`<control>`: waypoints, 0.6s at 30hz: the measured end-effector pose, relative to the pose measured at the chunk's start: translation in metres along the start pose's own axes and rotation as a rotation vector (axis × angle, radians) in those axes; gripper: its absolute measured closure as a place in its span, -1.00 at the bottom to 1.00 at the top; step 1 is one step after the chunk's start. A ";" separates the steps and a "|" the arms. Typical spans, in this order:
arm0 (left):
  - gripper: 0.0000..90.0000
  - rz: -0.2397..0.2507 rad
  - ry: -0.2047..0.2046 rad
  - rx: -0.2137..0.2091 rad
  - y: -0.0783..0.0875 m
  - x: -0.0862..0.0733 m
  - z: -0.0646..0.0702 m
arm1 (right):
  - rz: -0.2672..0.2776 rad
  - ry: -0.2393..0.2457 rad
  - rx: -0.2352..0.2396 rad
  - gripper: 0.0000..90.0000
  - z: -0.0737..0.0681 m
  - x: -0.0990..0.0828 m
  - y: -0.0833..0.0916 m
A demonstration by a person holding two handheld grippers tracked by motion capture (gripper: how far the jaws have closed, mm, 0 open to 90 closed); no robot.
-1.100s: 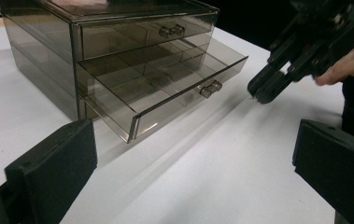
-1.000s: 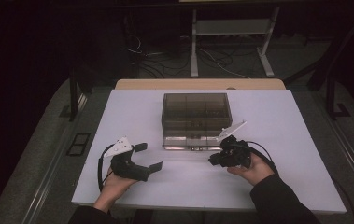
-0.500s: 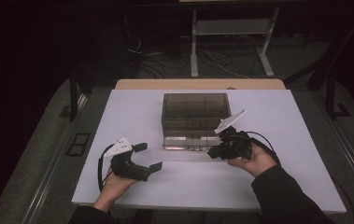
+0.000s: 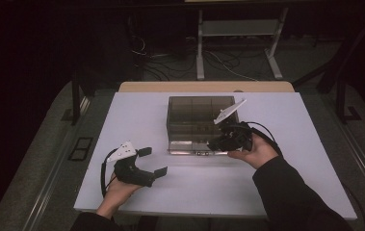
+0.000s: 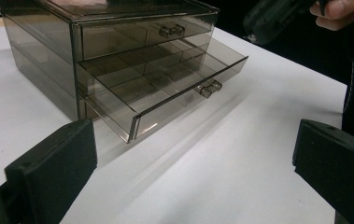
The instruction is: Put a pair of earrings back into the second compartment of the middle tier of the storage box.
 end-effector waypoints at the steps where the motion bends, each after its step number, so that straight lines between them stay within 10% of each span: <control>1: -1.00 0.000 0.000 0.000 0.000 0.000 0.000 | 0.004 -0.006 0.003 0.75 0.000 0.002 0.000; 18: -1.00 0.000 0.001 -0.001 0.000 0.000 0.000 | 0.054 -0.054 -0.004 0.75 0.018 0.019 -0.019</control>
Point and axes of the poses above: each handheld gripper's, and its own axes: y roughly backward along the jaws, x roughly out of its top, z roughly to its right, the point moved 8 cm from there along -y, roughly forward along the jaws, and after that the axes turned 2 degrees about -x, right-handed, at the moved point
